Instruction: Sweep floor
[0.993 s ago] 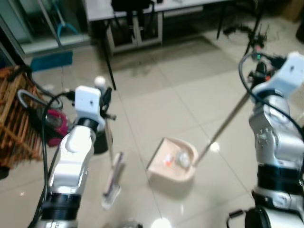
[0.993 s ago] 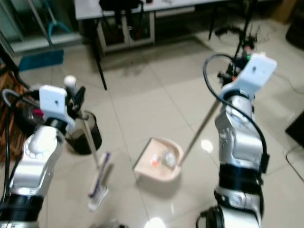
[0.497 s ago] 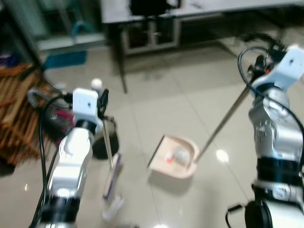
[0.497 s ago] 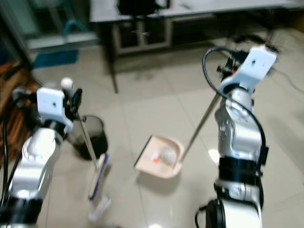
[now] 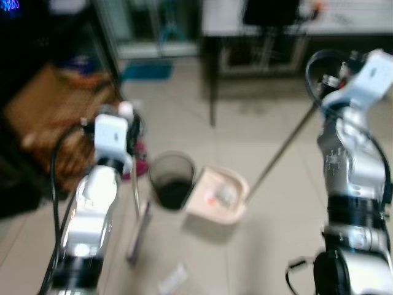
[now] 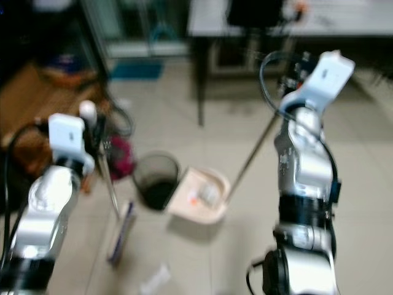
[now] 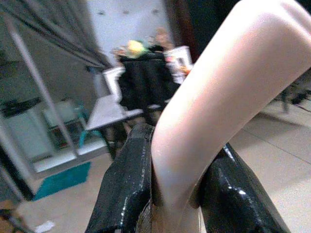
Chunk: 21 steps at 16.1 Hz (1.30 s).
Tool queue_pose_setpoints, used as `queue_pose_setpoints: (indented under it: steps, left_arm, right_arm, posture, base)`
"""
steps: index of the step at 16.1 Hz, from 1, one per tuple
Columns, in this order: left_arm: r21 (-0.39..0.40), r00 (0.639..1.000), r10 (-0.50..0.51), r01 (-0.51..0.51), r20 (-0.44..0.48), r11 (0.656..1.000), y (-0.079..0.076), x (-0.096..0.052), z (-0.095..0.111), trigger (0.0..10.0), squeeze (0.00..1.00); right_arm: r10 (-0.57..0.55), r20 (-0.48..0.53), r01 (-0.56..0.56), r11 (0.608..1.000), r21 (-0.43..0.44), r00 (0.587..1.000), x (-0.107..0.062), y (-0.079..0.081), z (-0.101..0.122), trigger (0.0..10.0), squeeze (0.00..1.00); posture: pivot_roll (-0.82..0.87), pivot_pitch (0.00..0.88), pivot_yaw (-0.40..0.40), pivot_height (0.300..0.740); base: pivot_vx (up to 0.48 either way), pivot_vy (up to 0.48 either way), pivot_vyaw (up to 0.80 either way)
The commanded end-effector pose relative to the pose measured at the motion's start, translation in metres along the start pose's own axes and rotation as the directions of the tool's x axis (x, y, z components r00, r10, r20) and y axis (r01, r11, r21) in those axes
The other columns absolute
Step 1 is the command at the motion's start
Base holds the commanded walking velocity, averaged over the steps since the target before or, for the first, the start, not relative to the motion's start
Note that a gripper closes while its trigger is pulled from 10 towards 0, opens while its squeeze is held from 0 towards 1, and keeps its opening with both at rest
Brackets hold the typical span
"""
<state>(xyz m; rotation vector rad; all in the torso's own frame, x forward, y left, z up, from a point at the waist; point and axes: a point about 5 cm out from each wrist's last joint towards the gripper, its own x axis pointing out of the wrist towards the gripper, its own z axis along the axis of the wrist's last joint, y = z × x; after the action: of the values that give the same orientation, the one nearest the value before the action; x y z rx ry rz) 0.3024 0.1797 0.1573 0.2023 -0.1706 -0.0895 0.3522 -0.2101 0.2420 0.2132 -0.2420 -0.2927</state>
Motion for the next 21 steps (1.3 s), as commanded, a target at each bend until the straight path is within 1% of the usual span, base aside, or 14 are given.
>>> queue_pose_setpoints:
  steps: [1, 3, 5, 7, 9, 11, 12, 13, 14, 17, 19, 20, 21]
  left_arm:
    - [0.032, 0.999, 0.015, -0.016, 0.033, 0.999, 0.007, 0.000, 0.007, 10.0, 0.00]
    - [0.029, 0.999, 0.021, -0.022, 0.030, 0.999, 0.008, 0.000, 0.007, 10.0, 0.00]
    - [0.018, 0.999, 0.027, -0.028, 0.028, 0.999, 0.008, 0.000, 0.006, 10.0, 0.00]
    - [0.021, 0.999, 0.031, -0.032, 0.026, 0.999, 0.009, -0.001, 0.006, 10.0, 0.00]
    - [0.029, 0.999, 0.036, -0.037, 0.023, 0.999, 0.010, -0.001, 0.005, 10.0, 0.00]
    - [0.031, 0.999, 0.037, -0.038, 0.022, 0.999, 0.010, -0.001, 0.005, 10.0, 0.00]
    - [0.032, 0.999, 0.041, -0.041, 0.020, 0.999, 0.010, -0.001, 0.005, 10.0, 0.00]
    - [0.032, 0.999, 0.041, -0.042, 0.020, 0.999, 0.010, -0.001, 0.005, 10.0, 0.00]
    - [0.032, 0.999, 0.041, -0.042, 0.020, 0.999, 0.011, -0.001, 0.006, 10.0, 0.00]
    - [0.034, 0.999, 0.040, -0.041, 0.017, 0.999, 0.010, -0.001, 0.005, 10.0, 0.00]
    - [0.036, 0.999, 0.042, -0.043, 0.015, 0.998, 0.010, -0.001, 0.005, 10.0, 0.00]
    - [0.037, 0.999, 0.043, -0.043, 0.014, 0.998, 0.011, -0.001, 0.005, 10.0, 0.00]
    - [0.037, 0.999, 0.043, -0.044, 0.014, 0.998, 0.011, -0.001, 0.005, 10.0, 0.00]
  right_arm:
    - [0.050, 0.087, -0.056, 0.996, 0.069, 0.995, 0.004, 0.016, 0.020, 10.0, 0.00]
    - [0.057, 0.103, -0.065, 0.995, 0.074, 0.993, 0.008, 0.017, 0.023, 10.0, 0.00]
    - [0.065, 0.120, -0.074, 0.995, 0.072, 0.991, 0.012, 0.019, 0.027, 10.0, 0.00]
    - [0.082, 0.145, -0.091, 0.994, 0.059, 0.986, 0.017, 0.026, 0.030, 10.0, 0.00]
    - [0.123, 0.200, -0.134, 0.990, 0.042, 0.972, 0.021, 0.039, 0.032, 10.0, 0.00]
    - [0.130, 0.224, -0.143, 0.989, 0.041, 0.966, 0.021, 0.043, 0.032, 10.0, 0.00]
    - [0.168, 0.279, -0.180, 0.984, 0.017, 0.945, 0.021, 0.051, 0.032, 10.0, 0.00]
    - [0.190, 0.305, -0.200, 0.980, 0.003, 0.933, 0.020, 0.055, 0.033, 10.0, 0.00]
    - [0.292, 0.371, -0.273, 0.956, -0.104, 0.882, 0.016, 0.071, 0.031, 10.0, 0.00]
    - [0.394, 0.409, -0.335, 0.919, -0.210, 0.823, 0.009, 0.088, 0.025, 10.0, 0.00]
    - [0.502, 0.413, -0.398, 0.862, -0.314, 0.760, -0.002, 0.108, 0.014, 10.0, 0.00]
    - [0.539, 0.412, -0.402, 0.835, -0.375, 0.735, -0.007, 0.114, 0.010, 10.0, 0.00]
    - [0.553, 0.410, -0.402, 0.823, -0.401, 0.725, -0.008, 0.117, 0.008, 10.0, 0.00]
  posture:
    - [-0.06, 0.000, 0.050, 0.740]
    - [-0.06, 0.000, 0.049, 0.740]
    - [-0.06, 0.000, 0.048, 0.740]
    - [-0.06, 0.000, 0.047, 0.740]
    - [-0.05, 0.000, 0.044, 0.740]
    - [-0.05, 0.000, 0.043, 0.740]
    - [-0.04, 0.000, 0.042, 0.740]
    - [-0.04, 0.000, 0.042, 0.740]
    - [-0.04, 0.000, 0.042, 0.740]
    - [-0.03, 0.000, 0.039, 0.740]
    - [-0.03, 0.000, 0.036, 0.740]
    - [-0.03, 0.000, 0.036, 0.740]
    - [-0.03, 0.000, 0.036, 0.740]
  base:
    - [0.458, 0.000, 0.00]
    - [0.429, 0.000, 0.00]
    - [0.000, 0.000, 0.00]
    - [0.000, 0.000, 0.00]
    - [0.000, 0.000, 0.00]
    - [0.000, 0.000, 0.00]
    - [0.000, 0.000, 0.00]
    - [0.000, 0.000, 0.00]
    - [0.000, 0.000, 0.00]
    - [0.000, 0.000, 0.00]
    - [0.000, 0.000, 0.00]
    - [0.000, 0.000, 0.00]
    - [0.000, 0.000, 0.00]
